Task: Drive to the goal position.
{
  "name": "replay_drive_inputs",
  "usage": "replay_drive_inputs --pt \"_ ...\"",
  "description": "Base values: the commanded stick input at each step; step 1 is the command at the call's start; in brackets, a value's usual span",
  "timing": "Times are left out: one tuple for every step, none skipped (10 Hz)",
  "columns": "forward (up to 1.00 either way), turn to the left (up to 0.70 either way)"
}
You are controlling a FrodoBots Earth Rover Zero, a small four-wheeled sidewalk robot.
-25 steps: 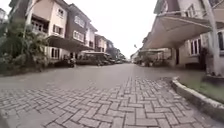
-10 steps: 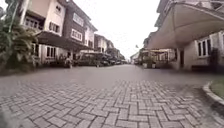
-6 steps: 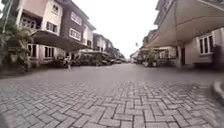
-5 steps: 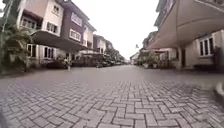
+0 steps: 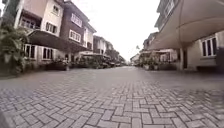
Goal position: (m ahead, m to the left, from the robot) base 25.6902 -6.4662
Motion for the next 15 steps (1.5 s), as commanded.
replay_drive_inputs --pt "0.70 0.00" --pt "0.70 0.00" --pt "0.70 0.00" --pt "0.70 0.00" --pt "0.70 0.00" --pt "0.70 0.00" --pt "0.70 0.00" --pt "0.70 0.00" --pt "0.70 0.00" --pt "0.70 0.00" --pt "0.70 0.00" --pt "0.70 0.00" --pt "0.70 0.00" --pt "0.70 -0.01" --pt "0.70 -0.25"
